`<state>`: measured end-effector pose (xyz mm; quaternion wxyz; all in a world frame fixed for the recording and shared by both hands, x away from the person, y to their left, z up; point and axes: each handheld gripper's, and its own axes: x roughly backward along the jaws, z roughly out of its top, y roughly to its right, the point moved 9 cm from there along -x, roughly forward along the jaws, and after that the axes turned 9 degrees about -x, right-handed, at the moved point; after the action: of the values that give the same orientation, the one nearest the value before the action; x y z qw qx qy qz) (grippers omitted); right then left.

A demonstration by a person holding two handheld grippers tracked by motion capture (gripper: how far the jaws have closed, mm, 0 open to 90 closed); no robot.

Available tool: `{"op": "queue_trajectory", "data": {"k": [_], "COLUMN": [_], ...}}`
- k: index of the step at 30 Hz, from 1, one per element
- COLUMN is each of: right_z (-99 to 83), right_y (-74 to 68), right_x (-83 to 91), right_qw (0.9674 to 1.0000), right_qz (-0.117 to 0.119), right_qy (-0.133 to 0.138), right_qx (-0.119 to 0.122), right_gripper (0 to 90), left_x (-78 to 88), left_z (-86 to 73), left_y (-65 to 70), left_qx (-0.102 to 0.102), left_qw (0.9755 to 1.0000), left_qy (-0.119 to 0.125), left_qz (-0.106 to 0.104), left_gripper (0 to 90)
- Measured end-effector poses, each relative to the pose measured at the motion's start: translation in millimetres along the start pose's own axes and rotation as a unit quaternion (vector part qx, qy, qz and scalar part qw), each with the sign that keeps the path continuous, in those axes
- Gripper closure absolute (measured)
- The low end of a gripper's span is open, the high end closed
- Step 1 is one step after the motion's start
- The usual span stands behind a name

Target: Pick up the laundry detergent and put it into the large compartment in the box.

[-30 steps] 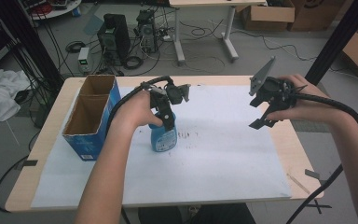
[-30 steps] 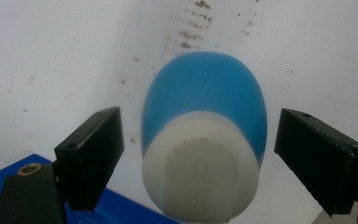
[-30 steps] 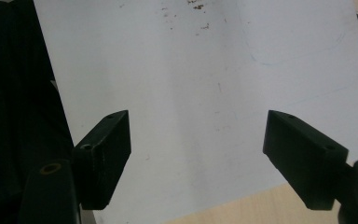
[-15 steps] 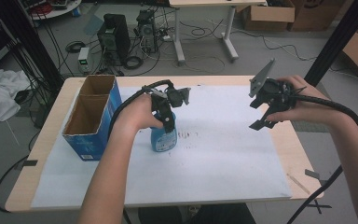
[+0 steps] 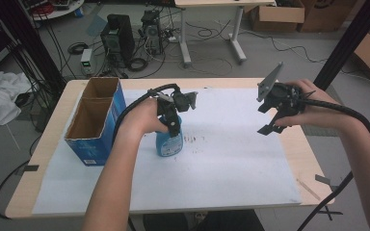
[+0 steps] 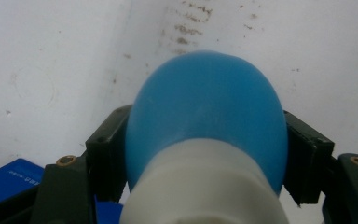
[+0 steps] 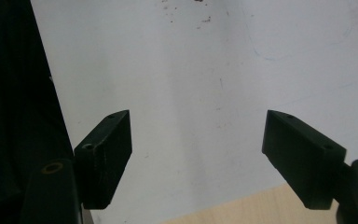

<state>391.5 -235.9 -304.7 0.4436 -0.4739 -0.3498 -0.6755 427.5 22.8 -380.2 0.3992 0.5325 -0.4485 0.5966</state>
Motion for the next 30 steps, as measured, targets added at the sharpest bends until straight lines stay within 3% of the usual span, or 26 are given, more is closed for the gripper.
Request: {"op": "queue_trajectory", "data": {"k": [9, 30], "right_z": [-1.1, -1.6], "right_y": [1.1, -0.6], "right_x": [-2.2, -6.3], "right_qw": [1.0000, 1.0000], "right_qz": [0.000, 0.004], "right_qy": [0.000, -0.003], "right_qx": [-0.002, -0.002], "right_gripper": [24.0, 24.0], "left_x": [0.2, 1.2], "left_z": [-0.7, -1.2], "left_y": [-0.5, -1.1], "left_qx": [0.000, -0.006], "left_qw": [1.0000, 1.0000], "left_qy": [0.000, 0.002], "left_qz": [0.000, 0.002], "left_gripper": [35.3, 35.6]}}
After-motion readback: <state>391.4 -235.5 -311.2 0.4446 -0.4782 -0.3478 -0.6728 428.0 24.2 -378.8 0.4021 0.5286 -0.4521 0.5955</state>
